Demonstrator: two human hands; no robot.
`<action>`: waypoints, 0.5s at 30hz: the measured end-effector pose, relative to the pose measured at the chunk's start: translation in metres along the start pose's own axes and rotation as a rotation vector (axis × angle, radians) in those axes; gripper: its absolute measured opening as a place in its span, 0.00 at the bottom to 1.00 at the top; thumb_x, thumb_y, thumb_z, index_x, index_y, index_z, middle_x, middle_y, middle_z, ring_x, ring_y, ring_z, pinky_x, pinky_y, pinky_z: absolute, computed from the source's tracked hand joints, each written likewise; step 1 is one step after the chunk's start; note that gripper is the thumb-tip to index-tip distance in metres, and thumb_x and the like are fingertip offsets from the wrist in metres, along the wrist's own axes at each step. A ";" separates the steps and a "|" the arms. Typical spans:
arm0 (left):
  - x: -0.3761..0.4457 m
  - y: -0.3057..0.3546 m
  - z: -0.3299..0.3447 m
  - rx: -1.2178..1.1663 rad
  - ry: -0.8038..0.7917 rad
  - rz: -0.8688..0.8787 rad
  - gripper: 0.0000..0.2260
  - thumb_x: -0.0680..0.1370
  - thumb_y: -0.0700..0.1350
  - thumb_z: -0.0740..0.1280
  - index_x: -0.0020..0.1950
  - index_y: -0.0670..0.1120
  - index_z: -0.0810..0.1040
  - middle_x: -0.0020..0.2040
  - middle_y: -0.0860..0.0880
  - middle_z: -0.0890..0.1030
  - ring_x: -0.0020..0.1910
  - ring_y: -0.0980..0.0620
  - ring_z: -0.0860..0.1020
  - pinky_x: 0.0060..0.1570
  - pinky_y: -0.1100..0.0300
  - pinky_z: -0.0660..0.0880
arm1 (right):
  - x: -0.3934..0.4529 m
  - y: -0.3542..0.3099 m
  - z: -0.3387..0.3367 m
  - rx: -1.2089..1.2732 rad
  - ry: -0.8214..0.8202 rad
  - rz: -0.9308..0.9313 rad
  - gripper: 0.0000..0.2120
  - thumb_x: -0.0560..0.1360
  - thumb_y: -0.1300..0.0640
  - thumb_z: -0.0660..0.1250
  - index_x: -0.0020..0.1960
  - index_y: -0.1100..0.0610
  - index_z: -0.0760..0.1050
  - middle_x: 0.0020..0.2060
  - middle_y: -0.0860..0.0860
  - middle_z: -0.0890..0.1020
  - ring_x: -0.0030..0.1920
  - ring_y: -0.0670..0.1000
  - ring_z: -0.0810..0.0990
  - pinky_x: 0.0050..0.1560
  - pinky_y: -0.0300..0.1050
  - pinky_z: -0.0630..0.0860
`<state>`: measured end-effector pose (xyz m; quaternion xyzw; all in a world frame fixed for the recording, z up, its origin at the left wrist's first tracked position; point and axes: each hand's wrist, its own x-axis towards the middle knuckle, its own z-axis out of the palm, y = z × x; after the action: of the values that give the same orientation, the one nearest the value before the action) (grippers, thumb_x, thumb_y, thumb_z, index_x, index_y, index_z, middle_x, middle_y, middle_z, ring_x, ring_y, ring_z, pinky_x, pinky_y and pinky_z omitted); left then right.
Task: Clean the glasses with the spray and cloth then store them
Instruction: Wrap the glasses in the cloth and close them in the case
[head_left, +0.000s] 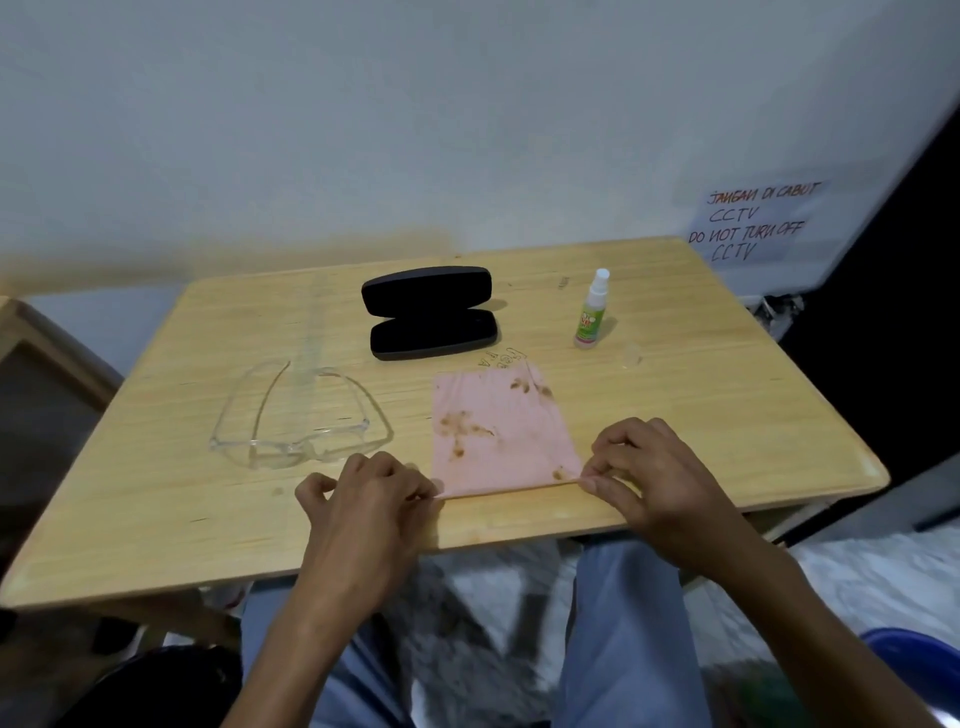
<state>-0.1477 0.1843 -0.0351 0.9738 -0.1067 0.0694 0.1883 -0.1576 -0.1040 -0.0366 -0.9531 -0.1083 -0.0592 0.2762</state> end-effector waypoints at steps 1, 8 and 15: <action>-0.001 -0.001 0.000 0.009 -0.003 0.004 0.04 0.76 0.56 0.67 0.45 0.60 0.81 0.43 0.61 0.74 0.50 0.59 0.70 0.48 0.56 0.50 | 0.000 -0.001 0.000 -0.005 -0.001 0.009 0.02 0.75 0.53 0.73 0.45 0.51 0.83 0.47 0.43 0.77 0.50 0.47 0.72 0.50 0.52 0.74; -0.009 0.001 -0.022 -0.100 0.076 0.021 0.14 0.72 0.66 0.60 0.44 0.61 0.80 0.43 0.63 0.74 0.48 0.60 0.72 0.49 0.55 0.53 | 0.003 -0.018 -0.008 0.043 0.079 0.054 0.01 0.74 0.53 0.74 0.45 0.50 0.82 0.44 0.39 0.77 0.49 0.45 0.74 0.48 0.29 0.66; 0.004 -0.037 -0.081 -0.138 0.459 -0.298 0.08 0.75 0.56 0.70 0.48 0.53 0.82 0.40 0.58 0.76 0.46 0.51 0.76 0.53 0.52 0.57 | 0.058 -0.085 0.015 0.238 0.042 0.054 0.03 0.77 0.52 0.71 0.45 0.49 0.83 0.40 0.40 0.81 0.43 0.30 0.74 0.40 0.22 0.66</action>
<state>-0.1424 0.2481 0.0272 0.9225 0.0785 0.2523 0.2816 -0.1210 -0.0153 0.0041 -0.9146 -0.0831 -0.0582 0.3913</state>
